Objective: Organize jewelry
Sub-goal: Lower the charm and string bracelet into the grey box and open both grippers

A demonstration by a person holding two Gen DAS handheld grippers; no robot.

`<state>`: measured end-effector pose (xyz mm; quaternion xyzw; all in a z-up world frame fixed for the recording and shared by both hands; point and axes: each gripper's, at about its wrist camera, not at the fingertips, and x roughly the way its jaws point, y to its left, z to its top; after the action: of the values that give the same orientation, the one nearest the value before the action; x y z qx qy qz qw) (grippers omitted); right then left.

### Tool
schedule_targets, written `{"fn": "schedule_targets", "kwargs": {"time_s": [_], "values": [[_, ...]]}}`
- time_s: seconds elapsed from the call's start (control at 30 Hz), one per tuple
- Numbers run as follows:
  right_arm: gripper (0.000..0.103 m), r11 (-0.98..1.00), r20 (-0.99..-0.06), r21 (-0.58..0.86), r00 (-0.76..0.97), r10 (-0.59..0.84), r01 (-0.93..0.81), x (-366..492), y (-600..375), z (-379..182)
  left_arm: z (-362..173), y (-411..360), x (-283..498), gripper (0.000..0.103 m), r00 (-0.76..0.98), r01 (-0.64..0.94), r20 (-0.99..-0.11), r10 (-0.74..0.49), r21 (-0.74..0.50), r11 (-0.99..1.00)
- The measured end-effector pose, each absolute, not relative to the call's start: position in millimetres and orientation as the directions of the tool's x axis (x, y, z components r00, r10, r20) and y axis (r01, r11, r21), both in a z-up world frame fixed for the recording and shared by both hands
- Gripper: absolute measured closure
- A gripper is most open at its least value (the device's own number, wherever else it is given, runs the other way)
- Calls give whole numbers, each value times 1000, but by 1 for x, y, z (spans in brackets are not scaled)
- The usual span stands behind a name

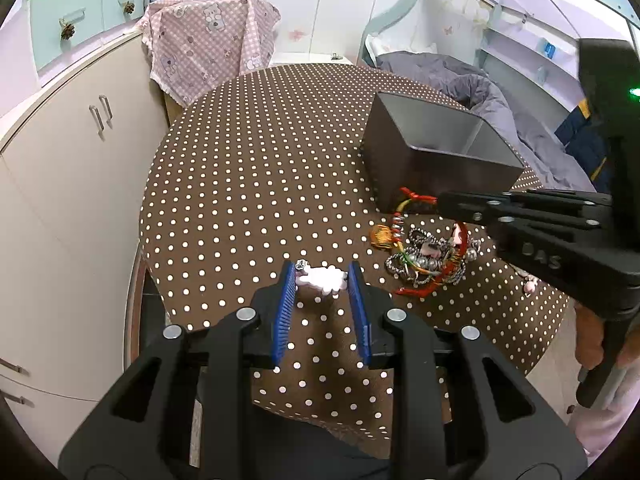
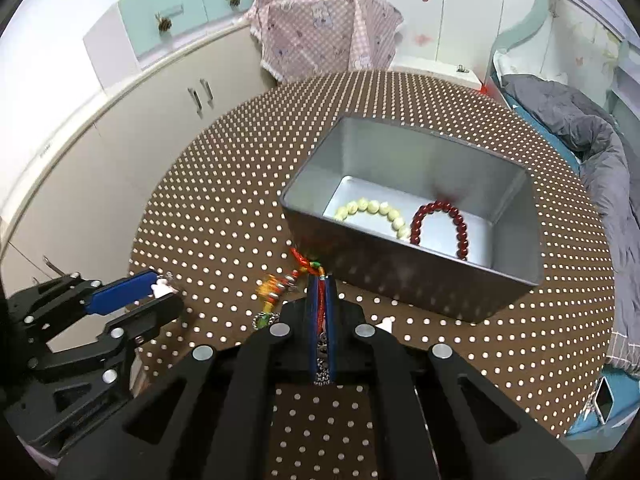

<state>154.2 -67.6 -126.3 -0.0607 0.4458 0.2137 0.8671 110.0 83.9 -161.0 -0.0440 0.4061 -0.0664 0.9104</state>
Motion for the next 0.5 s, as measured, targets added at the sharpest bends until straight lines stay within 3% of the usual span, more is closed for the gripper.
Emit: {"fn": "schedule_targets", "kwargs": {"time_s": [0.5], "values": [[101,914,-709,109,614,347,-391,136,-97,-79,-132,70,112,76,712,124,-679,-178,-128,984]]}}
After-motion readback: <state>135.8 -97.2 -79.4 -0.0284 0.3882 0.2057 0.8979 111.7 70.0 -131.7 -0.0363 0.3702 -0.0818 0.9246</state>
